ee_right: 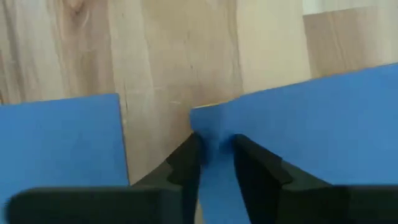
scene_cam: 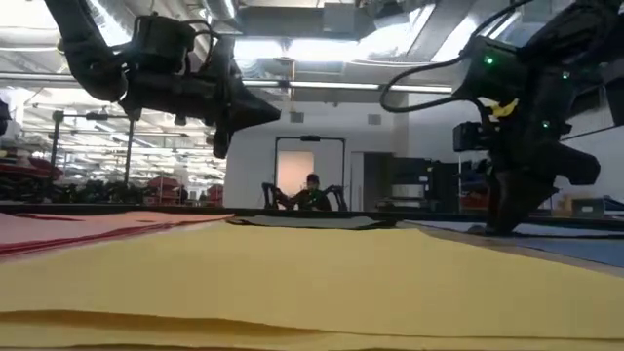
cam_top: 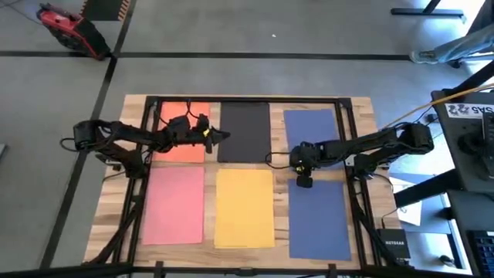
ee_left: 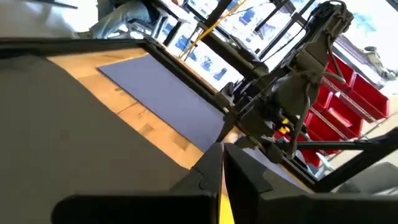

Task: Organize paper
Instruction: Stack the blue color paper on top of the other blue color paper

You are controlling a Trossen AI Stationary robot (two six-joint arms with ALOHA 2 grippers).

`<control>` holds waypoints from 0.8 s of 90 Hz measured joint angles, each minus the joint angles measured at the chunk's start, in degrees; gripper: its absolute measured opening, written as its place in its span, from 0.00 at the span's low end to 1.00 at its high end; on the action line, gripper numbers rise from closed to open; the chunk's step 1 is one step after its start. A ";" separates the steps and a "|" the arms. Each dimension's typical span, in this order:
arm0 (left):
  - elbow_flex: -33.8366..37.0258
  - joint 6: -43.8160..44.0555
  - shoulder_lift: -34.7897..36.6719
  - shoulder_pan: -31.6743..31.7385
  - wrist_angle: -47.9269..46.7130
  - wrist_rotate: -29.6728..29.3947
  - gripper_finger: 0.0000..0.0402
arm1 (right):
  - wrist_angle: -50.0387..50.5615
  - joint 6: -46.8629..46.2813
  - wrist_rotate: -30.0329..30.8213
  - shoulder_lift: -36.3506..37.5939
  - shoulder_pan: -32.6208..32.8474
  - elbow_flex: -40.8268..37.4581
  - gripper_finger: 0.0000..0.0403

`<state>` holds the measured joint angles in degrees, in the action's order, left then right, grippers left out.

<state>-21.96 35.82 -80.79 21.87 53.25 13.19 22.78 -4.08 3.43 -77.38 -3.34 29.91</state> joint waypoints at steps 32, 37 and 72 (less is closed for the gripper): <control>0.00 0.43 0.00 0.00 0.14 1.40 0.00 | 9.45 -0.18 -2.37 -0.03 -0.06 7.34 0.08; 0.00 0.43 0.00 0.00 0.16 1.49 0.00 | 11.88 -0.23 -3.78 -0.02 -0.06 9.19 0.09; 0.00 0.61 0.00 0.00 0.18 3.48 0.00 | 27.24 -14.65 -34.61 0.02 1.64 16.41 0.10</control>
<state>-21.96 36.43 -80.79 21.87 53.43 16.67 50.02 -18.72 -31.18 -77.36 -1.69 46.33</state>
